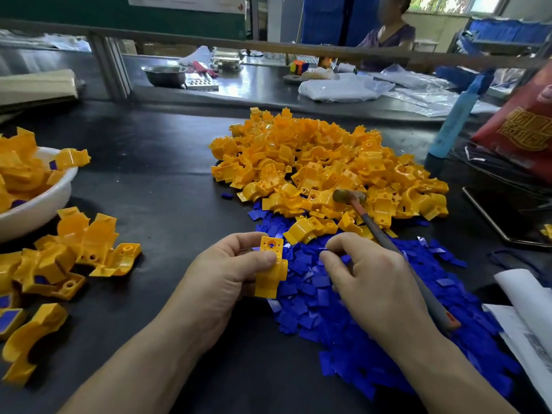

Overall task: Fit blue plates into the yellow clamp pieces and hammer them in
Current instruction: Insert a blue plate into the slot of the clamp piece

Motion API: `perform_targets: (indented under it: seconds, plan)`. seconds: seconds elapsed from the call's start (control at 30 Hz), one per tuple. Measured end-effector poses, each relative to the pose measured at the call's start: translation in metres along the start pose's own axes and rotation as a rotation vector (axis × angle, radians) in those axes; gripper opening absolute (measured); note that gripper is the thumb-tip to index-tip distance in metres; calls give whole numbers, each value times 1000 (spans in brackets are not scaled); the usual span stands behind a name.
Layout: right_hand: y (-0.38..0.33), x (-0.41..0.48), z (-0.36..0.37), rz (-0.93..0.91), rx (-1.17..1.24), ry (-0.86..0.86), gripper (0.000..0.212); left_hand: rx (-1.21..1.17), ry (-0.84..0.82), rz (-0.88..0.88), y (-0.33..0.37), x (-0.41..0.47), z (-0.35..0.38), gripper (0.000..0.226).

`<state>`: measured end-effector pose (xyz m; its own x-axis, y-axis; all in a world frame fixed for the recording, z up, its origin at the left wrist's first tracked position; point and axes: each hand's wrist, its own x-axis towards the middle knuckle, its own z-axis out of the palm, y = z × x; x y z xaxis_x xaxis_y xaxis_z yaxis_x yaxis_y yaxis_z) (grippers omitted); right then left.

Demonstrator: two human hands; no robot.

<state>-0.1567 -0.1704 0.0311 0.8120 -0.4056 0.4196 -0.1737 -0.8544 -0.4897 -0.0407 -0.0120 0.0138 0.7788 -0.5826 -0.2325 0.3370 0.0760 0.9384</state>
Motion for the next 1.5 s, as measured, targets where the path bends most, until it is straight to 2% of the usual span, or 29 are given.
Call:
perform_targets:
  seconds: [0.07,0.17,0.37,0.53,0.67,0.77,0.93,1.03,1.5]
  plan:
    - [-4,-3,-3,47,188,-29,5,22,-12,22,-1,-2,3,57]
    - [-13,-5,-3,-3,340,-87,9,112,-71,58,-5,-8,6,54]
    - [-16,-8,2,-161,249,-104,16,96,-212,77,-5,-13,9,29]
    - [-17,-8,1,-190,303,-61,15,90,-251,58,-3,-15,7,29]
    - [-17,-8,1,-44,362,-100,20,86,-257,50,-4,-15,7,35]
    - [-15,-5,-1,112,532,-178,30,88,-246,55,-6,-15,8,36]
    - [-14,-3,-1,212,813,-294,20,92,-228,78,-7,-14,7,36]
    - [-15,-4,-1,199,836,-270,19,77,-229,79,-7,-14,7,26]
    - [-22,-9,4,145,780,-237,15,95,-198,108,-4,-17,9,22]
